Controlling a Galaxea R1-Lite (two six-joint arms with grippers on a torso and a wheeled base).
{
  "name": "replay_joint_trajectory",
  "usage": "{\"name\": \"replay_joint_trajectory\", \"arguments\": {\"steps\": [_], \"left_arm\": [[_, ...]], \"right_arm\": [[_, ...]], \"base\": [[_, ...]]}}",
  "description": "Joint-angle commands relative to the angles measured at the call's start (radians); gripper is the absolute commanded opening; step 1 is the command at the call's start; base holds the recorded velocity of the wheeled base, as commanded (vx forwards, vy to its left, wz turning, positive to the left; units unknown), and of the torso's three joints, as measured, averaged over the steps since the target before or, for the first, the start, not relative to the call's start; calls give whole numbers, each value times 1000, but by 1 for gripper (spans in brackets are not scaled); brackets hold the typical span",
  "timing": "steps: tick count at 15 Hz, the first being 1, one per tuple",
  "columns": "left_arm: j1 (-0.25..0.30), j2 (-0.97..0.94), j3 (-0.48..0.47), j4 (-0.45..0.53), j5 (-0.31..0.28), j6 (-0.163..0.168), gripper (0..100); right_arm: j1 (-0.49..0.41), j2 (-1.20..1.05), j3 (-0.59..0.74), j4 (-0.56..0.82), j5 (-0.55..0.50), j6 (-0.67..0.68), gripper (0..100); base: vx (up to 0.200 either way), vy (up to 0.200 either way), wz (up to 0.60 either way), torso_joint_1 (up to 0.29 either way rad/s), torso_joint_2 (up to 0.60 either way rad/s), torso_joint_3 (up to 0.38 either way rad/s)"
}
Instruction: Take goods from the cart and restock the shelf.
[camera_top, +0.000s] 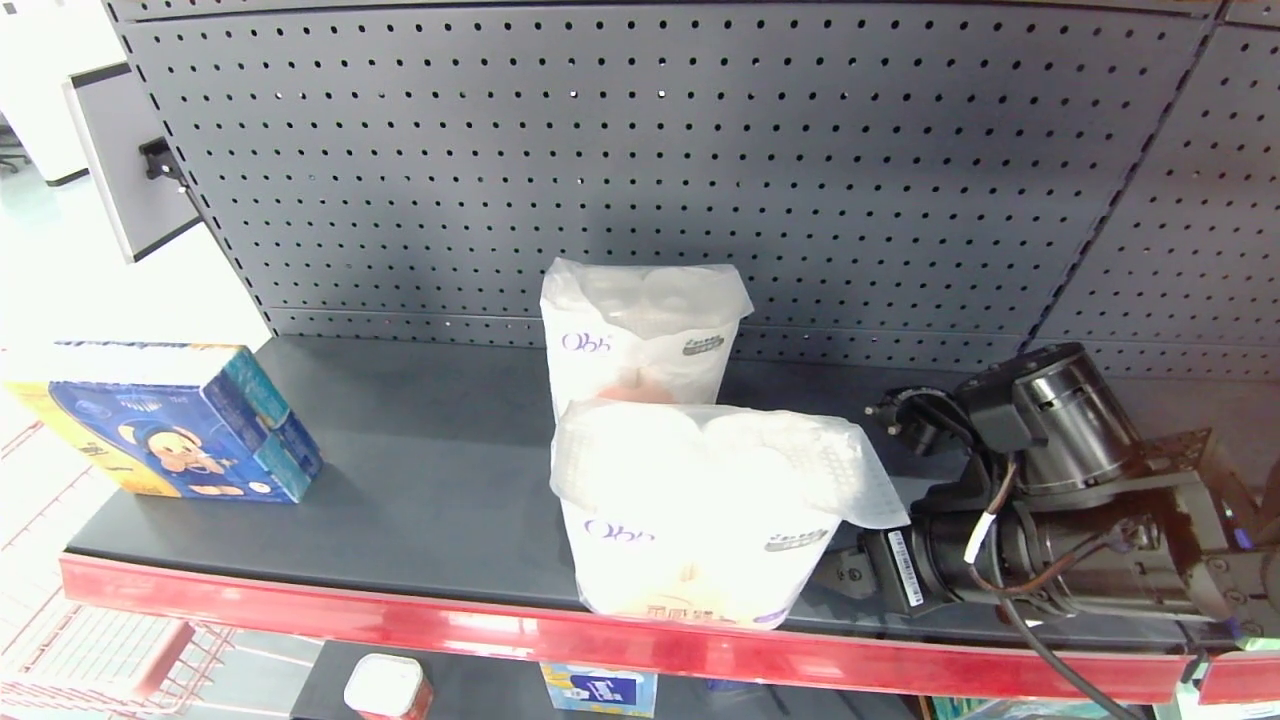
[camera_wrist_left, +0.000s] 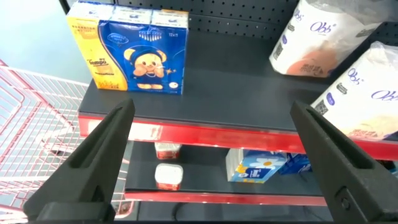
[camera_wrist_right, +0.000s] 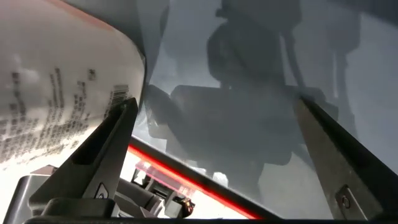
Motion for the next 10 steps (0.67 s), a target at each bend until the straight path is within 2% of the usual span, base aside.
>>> {"name": "replay_joint_trajectory", "arguments": {"steps": [1, 10], "left_arm": [[1, 1, 0, 0, 0, -1, 100], [1, 1, -6, 0, 0, -1, 100]], "right_arm": [[7, 16, -12, 0, 0, 1, 100], [42, 45, -39, -1, 0, 4, 100]], "base": [[0, 0, 0, 0, 0, 0], [0, 0, 0, 0, 0, 0]]}}
